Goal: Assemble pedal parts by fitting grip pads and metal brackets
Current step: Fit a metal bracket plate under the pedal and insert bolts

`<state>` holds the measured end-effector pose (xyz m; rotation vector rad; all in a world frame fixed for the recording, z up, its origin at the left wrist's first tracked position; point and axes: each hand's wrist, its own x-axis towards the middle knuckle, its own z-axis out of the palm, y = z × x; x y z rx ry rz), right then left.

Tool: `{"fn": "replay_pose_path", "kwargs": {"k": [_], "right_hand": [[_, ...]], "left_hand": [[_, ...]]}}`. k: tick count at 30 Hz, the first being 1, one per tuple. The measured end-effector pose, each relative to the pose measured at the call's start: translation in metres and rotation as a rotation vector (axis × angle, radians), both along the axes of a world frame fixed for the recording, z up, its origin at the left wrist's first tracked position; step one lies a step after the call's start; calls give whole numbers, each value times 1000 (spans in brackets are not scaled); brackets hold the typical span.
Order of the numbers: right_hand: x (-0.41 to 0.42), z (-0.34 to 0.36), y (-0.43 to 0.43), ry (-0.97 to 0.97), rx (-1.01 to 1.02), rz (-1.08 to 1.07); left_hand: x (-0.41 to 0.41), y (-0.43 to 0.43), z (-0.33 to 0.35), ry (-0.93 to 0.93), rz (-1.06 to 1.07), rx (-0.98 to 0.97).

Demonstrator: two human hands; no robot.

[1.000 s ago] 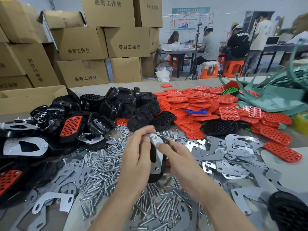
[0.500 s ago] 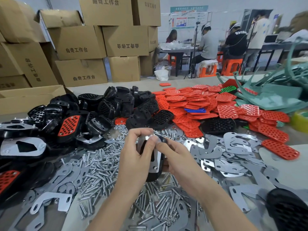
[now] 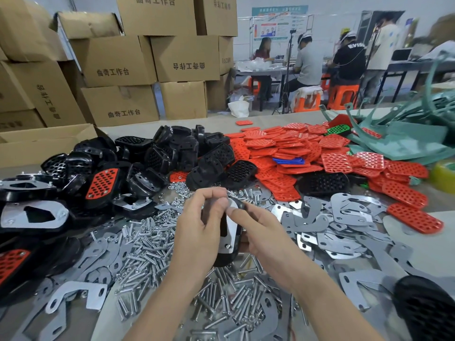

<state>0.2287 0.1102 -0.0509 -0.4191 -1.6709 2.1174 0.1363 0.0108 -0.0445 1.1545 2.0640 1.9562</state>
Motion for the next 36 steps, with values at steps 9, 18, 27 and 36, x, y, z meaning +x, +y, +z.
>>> {"fn": "replay_pose_path", "kwargs": {"k": [9,18,27,36], "right_hand": [[0,-1,-1,2,4,-9],[0,-1,0,26,17,12],[1,-2,-1,13,5,12],[2,-1,0,13,-1,14]], "left_hand": [[3,1,3,-50,-14,39],[5,-1,3,-42,-43,56],[2,-4,3,56,-45,-23],[4,-2,5,-72,-73,68]]}}
